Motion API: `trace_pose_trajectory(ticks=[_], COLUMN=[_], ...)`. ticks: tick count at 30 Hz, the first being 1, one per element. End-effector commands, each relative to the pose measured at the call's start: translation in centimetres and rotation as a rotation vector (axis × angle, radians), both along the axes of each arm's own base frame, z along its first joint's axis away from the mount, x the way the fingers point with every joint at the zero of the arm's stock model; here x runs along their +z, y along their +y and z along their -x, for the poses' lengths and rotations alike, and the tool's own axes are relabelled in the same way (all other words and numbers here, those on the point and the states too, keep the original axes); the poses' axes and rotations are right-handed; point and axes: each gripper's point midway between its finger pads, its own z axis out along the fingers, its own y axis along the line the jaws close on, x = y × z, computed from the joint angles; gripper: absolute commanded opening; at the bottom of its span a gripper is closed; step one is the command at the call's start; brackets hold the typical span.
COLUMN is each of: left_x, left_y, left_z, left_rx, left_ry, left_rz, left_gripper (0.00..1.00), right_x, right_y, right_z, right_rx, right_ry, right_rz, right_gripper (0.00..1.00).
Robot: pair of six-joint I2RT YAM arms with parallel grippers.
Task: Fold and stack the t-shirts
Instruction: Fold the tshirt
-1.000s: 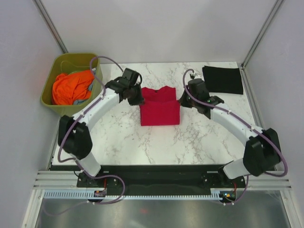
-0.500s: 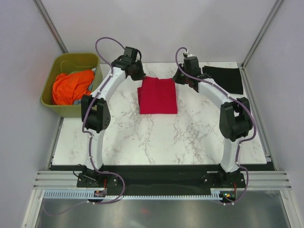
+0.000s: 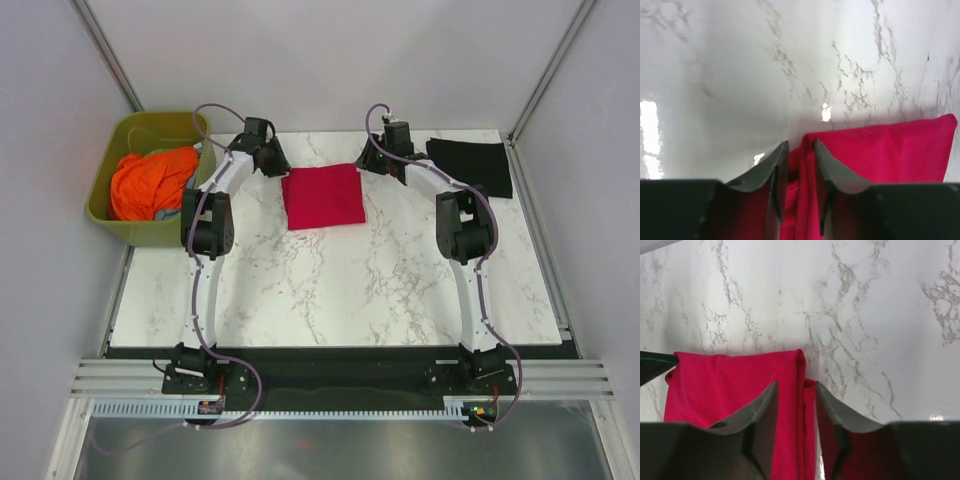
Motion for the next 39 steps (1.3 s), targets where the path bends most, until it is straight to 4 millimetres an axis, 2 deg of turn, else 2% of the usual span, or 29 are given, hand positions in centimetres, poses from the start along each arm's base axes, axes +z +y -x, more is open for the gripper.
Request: trace_pose_trajectory(ticks=[1,3,4,5,6,7,8,11,12,14,18,22,25,27,31,34,39], left_x=[5.1,5.1,6.7,5.9,6.2,7.6,6.6,7.5,6.2,6.1,3.1,0.6,-0.3,-0.1,1.3,1.6,0.5], left_y=[-0.5,-0.6,-0.7,-0.5,-0.5,-0.4,-0.3,-0.5,-0.3,-0.6,-1.5,-1.6,-1.6,-1.5,-1.0,-0.5,-0.1], left_z=[-3.0,-2.2,-1.8,-0.9,-0.4,0.2,1.4,3.3,4.4,5.5,7.6,8.2,8.1,8.1,7.6,7.4,7.6], left_rx=[-0.054,-0.086,-0.103,-0.109,-0.116,-0.125,-0.137,-0.166,-0.17,-0.186,-0.215,-0.215,-0.215,-0.213,-0.183,-0.163,-0.159], left_ry=[-0.18,-0.171,-0.195,-0.164,-0.163,-0.179,-0.149,-0.14,-0.101,-0.084,0.001,0.049,0.058,0.051,-0.003,-0.015,0.004], left_rz=[0.064,0.053,0.057,0.045,0.037,0.036,0.025,0.029,0.025,0.036,0.057,0.043,0.024,0.01,-0.082,-0.121,-0.145], left_gripper=[0.36,0.4,0.42,0.43,0.52,0.53,0.54,0.56,0.56,0.56,0.56,0.57,0.58,0.58,0.6,0.62,0.61], right_x=[5.4,5.2,5.5,4.8,3.9,3.5,2.2,0.8,0.2,-0.3,-1.6,-4.2,-5.2,-5.8,-5.0,-4.9,-5.3], right_y=[0.0,0.0,-0.1,-0.2,-0.2,0.1,0.5,0.9,0.9,0.7,0.7,0.9,1.1,1.2,1.1,1.1,0.7], right_z=[-0.8,0.2,0.6,1.3,2.0,2.6,3.7,5.0,5.5,5.7,5.8,6.5,7.5,8.3,8.7,9.2,9.8], right_rx=[0.047,0.085,0.095,0.116,0.139,0.162,0.199,0.237,0.249,0.248,0.262,0.277,0.291,0.292,0.276,0.264,0.249], right_ry=[-0.113,-0.094,-0.091,-0.067,-0.04,-0.027,0.011,0.051,0.063,0.072,0.087,0.136,0.163,0.171,0.152,0.152,0.166], right_rz=[-0.03,-0.019,-0.011,0.012,0.012,0.007,-0.003,-0.017,-0.012,-0.003,0.006,0.002,-0.001,0.002,-0.007,-0.011,-0.006], right_gripper=[0.46,0.59,0.63,0.67,0.67,0.67,0.68,0.72,0.72,0.72,0.72,0.71,0.66,0.64,0.6,0.59,0.56])
